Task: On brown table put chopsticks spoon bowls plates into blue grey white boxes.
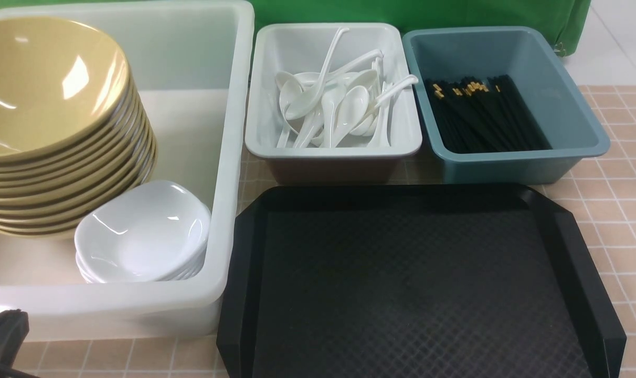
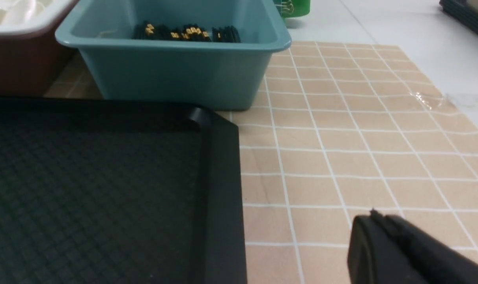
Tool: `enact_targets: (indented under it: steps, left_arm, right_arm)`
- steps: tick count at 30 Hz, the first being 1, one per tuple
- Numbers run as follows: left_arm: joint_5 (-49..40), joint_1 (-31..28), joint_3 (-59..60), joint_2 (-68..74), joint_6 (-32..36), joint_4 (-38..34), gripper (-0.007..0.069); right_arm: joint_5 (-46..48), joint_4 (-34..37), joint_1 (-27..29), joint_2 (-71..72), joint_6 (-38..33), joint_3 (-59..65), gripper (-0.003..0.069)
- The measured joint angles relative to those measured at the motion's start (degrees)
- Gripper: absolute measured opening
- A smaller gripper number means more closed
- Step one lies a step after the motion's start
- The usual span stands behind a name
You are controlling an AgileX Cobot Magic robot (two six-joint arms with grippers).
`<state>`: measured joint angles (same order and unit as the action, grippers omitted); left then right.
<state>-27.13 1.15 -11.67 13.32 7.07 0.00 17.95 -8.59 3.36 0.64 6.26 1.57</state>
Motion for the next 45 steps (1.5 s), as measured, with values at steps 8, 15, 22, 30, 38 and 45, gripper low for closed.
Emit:
enact_targets:
  steps: [8, 15, 22, 30, 38, 45]
  left_arm:
    - [0.0, 0.0, 0.0, 0.0, 0.0, 0.0, -0.0011]
    - [0.0, 0.0, 0.0, 0.0, 0.0, 0.0, -0.0011]
    - [0.0, 0.0, 0.0, 0.0, 0.0, 0.0, -0.0011]
    - [4.65, 0.0, 1.55, -0.06, -0.35, 0.0, -0.0011]
    - [27.64, -3.06, 12.69, -8.05, -2.2, -1.53, -0.0011]
    - [17.7, -5.69, 13.12, -13.89, -5.19, -1.22, -0.0011]
  right_arm:
    - [0.17, 0.0, 0.0, 0.01, 0.0, 0.0, 0.0036]
    - [0.17, 0.0, 0.0, 0.01, 0.0, 0.0, 0.004]
    - [0.17, 0.0, 0.0, 0.01, 0.0, 0.0, 0.0044]
    - [0.17, 0.0, 0.0, 0.01, 0.0, 0.0, 0.0048]
    - [0.17, 0.0, 0.0, 0.01, 0.0, 0.0, 0.0048]
    - [0.28, 0.0, 0.0, 0.06, 0.0, 0.0, 0.0048]
